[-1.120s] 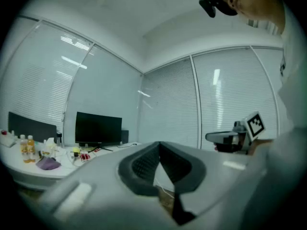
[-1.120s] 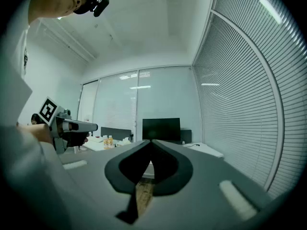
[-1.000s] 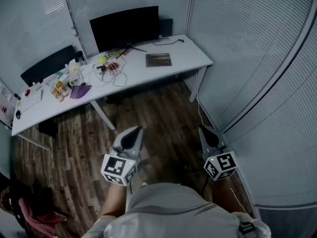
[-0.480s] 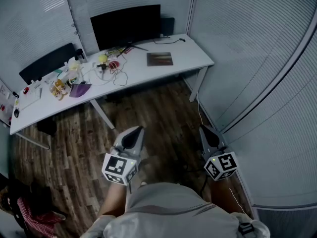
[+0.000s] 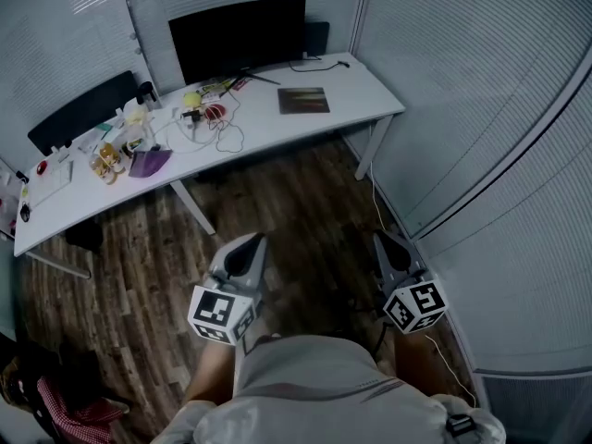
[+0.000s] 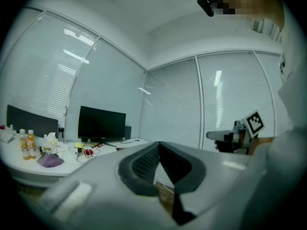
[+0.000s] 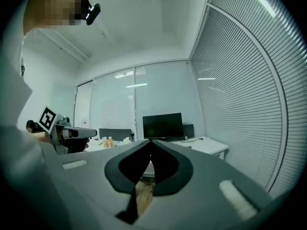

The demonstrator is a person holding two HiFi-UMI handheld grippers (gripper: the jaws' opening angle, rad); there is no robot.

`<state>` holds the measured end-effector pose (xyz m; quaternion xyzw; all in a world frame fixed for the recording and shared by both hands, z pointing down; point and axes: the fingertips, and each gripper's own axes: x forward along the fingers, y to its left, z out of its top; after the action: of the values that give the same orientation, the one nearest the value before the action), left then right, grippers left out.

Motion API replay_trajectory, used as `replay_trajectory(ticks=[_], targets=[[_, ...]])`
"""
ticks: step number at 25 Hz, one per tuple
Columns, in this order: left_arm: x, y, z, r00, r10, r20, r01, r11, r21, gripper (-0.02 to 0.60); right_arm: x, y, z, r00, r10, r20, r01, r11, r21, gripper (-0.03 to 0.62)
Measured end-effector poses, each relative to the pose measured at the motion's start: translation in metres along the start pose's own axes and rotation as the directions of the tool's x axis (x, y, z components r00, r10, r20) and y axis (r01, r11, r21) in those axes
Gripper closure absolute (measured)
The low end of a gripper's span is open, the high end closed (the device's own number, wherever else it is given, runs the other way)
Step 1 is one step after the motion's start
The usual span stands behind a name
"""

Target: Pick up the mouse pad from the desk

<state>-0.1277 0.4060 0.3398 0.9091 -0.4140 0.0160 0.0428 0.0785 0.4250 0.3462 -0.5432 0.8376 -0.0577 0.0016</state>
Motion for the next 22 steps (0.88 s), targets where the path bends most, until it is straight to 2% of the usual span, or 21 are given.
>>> replay_trajectory(ticks=[4,8,14,18,22], targets=[[-0.014,0.036,-0.017,1.000,0.013,-0.019,-0.014,1.000,-0.020,0.580,0.026,0.022,-0.012,1.000,-0.006,-0.023,0.006,1.000,-0.004,0.591],[-0.031,0.066,-0.030,0.998,0.061,-0.032,-0.063,0.997,-0.050,0.580,0.049,0.047,-0.028,0.997,0.035,-0.069,-0.035,0.999,-0.007,0.591],[-0.030,0.118,-0.031,0.990,0.133,-0.044,-0.136,0.988,-0.067,0.580,0.115,0.050,-0.022,0.993,0.088,-0.079,-0.088,0.996,0.011,0.591],[-0.004,0.152,-0.029,0.982,0.184,-0.049,-0.187,0.980,-0.062,0.580,0.163,0.035,-0.024,0.989,0.128,-0.068,-0.127,0.992,0.019,0.591],[0.051,0.171,-0.015,0.980,0.191,-0.056,-0.193,0.981,-0.035,0.580,0.214,-0.012,-0.014,0.991,0.126,-0.049,-0.124,0.991,0.049,0.591]])
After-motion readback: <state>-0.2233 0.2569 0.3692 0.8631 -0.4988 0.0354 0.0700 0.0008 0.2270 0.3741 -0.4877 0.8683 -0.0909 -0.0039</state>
